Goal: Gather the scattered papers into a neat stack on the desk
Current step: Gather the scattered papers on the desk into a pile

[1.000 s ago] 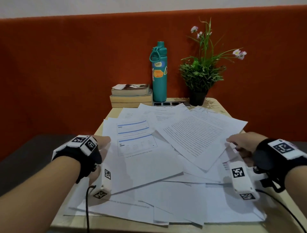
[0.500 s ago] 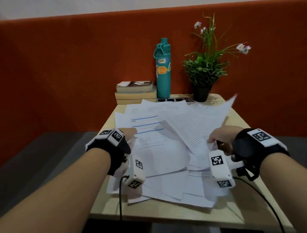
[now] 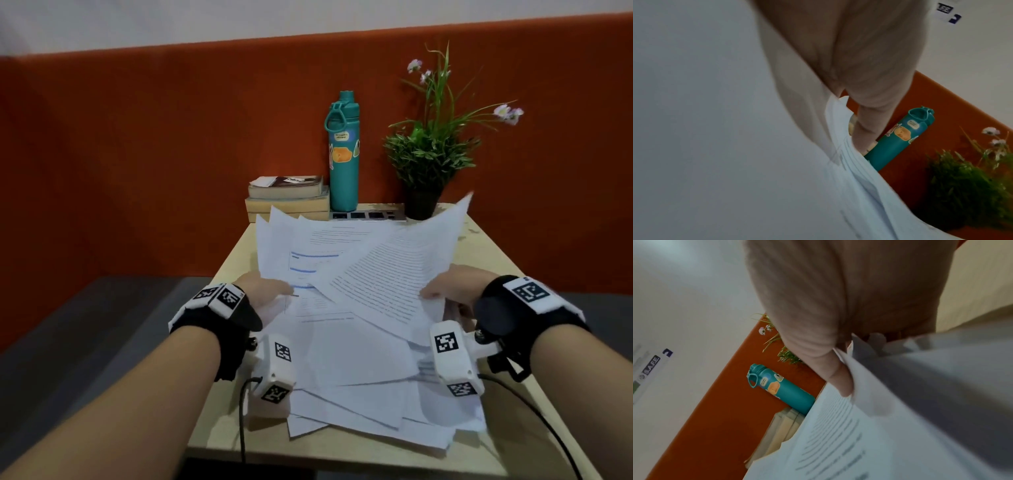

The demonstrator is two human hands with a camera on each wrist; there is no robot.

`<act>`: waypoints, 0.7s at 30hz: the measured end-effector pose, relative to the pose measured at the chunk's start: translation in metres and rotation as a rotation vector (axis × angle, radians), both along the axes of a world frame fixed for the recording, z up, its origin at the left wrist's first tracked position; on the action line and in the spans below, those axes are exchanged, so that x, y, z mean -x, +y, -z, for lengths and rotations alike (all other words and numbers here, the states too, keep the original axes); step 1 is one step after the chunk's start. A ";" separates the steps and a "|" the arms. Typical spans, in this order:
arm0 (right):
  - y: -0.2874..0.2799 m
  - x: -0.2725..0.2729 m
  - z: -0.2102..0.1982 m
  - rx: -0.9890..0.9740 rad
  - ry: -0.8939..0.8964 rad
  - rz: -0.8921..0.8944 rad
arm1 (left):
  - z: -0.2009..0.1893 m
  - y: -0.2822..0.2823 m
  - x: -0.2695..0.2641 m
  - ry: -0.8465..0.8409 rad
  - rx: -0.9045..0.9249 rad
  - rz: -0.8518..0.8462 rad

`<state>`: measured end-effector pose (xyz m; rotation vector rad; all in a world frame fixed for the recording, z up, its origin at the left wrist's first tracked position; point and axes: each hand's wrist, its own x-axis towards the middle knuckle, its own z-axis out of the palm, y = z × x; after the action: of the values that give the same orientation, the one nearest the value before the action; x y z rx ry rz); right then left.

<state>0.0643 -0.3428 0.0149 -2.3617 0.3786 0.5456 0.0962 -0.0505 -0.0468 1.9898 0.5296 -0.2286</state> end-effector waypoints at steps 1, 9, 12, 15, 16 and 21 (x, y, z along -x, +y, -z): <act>0.001 -0.003 0.001 0.006 -0.014 -0.023 | 0.000 0.000 -0.002 -0.023 0.123 0.003; -0.004 -0.017 0.008 -0.018 0.005 0.018 | 0.001 -0.009 0.010 -0.078 0.351 0.072; -0.011 -0.025 0.014 -0.020 -0.019 0.048 | -0.004 -0.004 0.009 -0.046 0.375 0.040; -0.009 -0.029 0.015 -0.009 -0.021 0.054 | -0.011 -0.011 0.008 -0.037 0.357 0.063; -0.009 -0.029 0.015 -0.011 -0.012 0.059 | -0.010 -0.014 0.004 -0.045 0.341 0.083; -0.015 -0.037 0.018 -0.247 0.023 0.072 | -0.008 -0.013 -0.001 -0.066 0.317 0.043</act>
<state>0.1018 -0.3574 -0.0032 -2.0991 0.3817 0.5527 0.0970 -0.0637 -0.0392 1.6955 0.3824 -0.2565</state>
